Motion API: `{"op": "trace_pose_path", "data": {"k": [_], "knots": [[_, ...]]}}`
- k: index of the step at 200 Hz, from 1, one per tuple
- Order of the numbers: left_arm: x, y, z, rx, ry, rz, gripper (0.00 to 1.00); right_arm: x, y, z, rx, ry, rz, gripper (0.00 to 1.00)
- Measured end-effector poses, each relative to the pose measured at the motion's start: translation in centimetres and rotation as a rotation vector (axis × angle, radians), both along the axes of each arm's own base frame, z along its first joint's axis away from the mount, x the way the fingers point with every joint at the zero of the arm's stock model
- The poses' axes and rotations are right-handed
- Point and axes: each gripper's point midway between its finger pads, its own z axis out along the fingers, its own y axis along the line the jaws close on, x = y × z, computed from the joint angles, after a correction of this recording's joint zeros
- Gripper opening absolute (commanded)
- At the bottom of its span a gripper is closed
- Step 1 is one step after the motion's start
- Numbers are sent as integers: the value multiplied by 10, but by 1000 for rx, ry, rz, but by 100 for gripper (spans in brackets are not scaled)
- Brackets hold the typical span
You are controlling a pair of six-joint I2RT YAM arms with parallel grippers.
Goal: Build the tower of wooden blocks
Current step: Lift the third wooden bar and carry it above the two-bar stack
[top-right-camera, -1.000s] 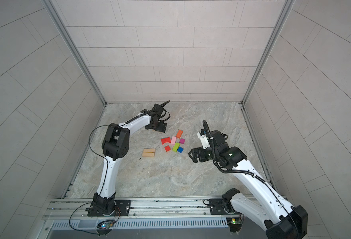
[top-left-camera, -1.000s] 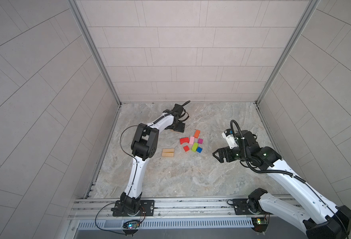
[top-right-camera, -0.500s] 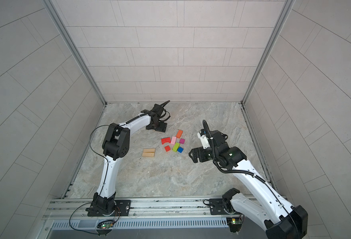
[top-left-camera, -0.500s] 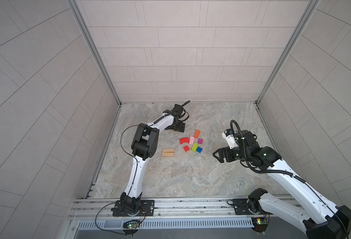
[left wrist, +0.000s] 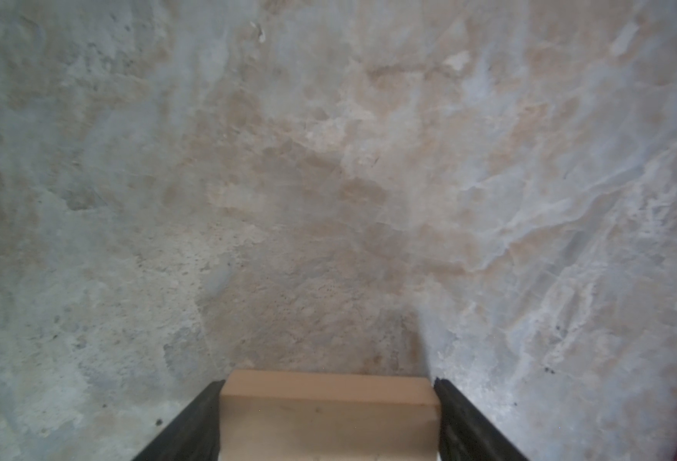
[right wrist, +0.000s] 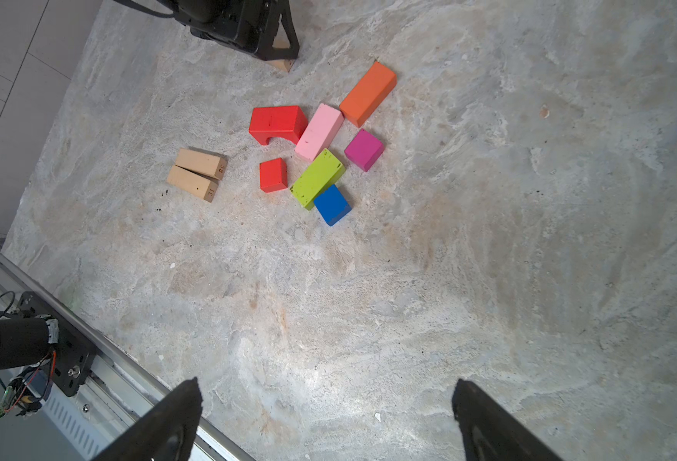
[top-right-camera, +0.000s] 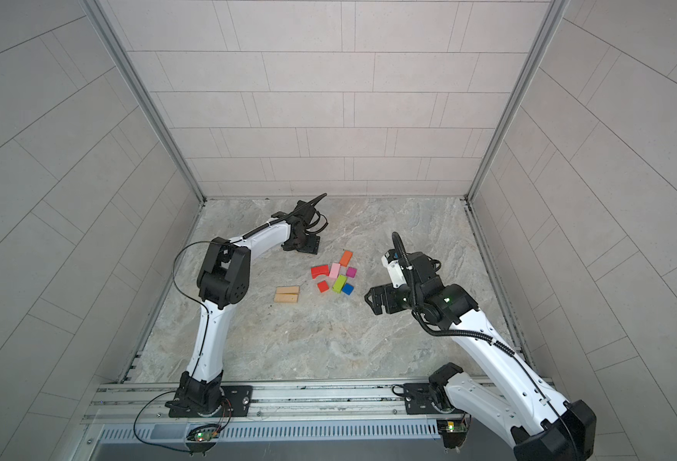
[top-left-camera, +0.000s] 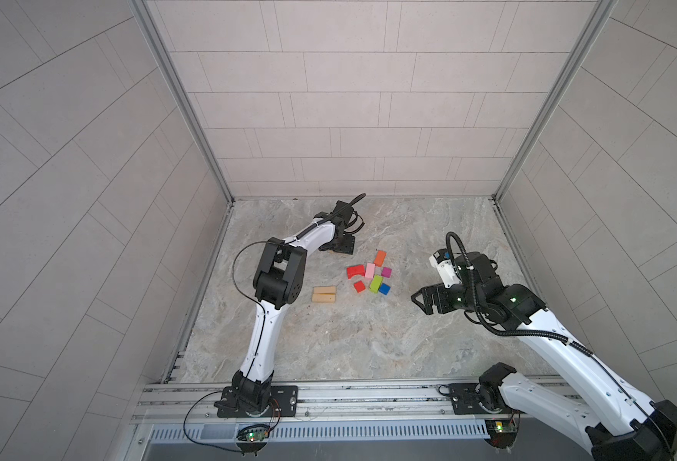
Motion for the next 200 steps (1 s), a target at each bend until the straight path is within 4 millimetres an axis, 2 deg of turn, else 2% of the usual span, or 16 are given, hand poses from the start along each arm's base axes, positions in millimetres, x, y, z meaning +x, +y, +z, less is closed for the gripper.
{"op": "trace_pose_path", "data": {"k": [47,99,155,200], "knots": [[0,2,1,-2,-15,19,72,0,0,0,0,-1,-1,99],[-17,7,4,-19,12,53,70,0,0,1,2,-3,0,99],[-38,14,34,-60,-9,90,70,-1,0,0,1,-2,0,99],[-75,24,54,-82,-8,104,70,1,1,2,6,-10,0,99]]}}
